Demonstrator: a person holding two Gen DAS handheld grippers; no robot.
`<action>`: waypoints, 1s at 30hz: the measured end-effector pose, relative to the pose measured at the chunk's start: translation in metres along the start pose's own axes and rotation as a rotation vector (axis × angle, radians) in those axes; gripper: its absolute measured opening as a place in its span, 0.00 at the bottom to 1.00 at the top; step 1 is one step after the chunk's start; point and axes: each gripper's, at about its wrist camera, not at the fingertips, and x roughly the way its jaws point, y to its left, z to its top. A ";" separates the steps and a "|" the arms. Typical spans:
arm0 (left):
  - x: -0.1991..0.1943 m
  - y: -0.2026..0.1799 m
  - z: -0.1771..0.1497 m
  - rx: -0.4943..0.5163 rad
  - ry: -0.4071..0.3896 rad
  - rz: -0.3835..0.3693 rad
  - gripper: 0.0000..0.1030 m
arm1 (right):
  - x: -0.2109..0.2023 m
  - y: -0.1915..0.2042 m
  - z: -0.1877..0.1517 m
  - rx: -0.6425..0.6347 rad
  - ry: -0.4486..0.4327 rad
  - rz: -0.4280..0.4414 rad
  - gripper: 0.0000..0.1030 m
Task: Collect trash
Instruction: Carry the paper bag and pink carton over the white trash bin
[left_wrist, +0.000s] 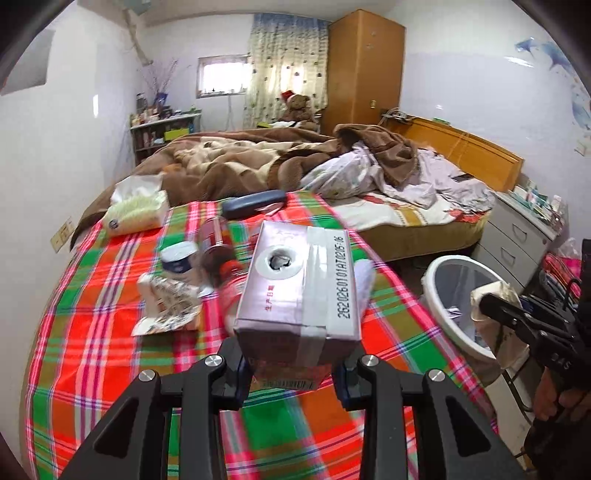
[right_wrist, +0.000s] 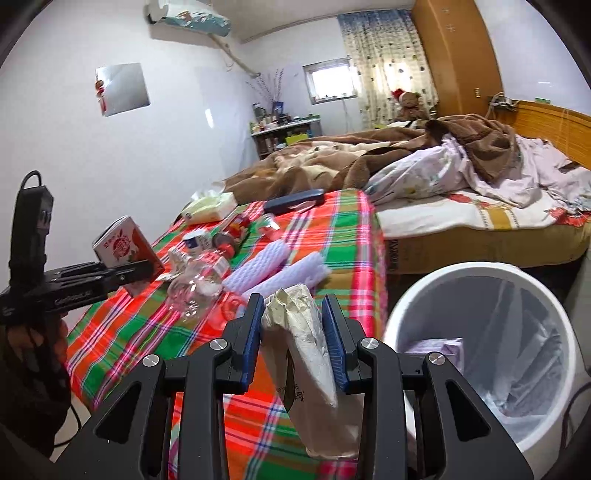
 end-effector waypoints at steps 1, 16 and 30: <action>0.001 -0.004 0.001 0.006 0.001 -0.010 0.34 | -0.001 -0.003 0.001 0.006 -0.002 -0.013 0.33; 0.035 -0.107 0.016 0.139 0.034 -0.179 0.34 | -0.023 -0.058 0.002 0.111 -0.026 -0.182 0.33; 0.085 -0.190 0.018 0.221 0.102 -0.301 0.34 | -0.013 -0.114 -0.009 0.223 0.066 -0.299 0.33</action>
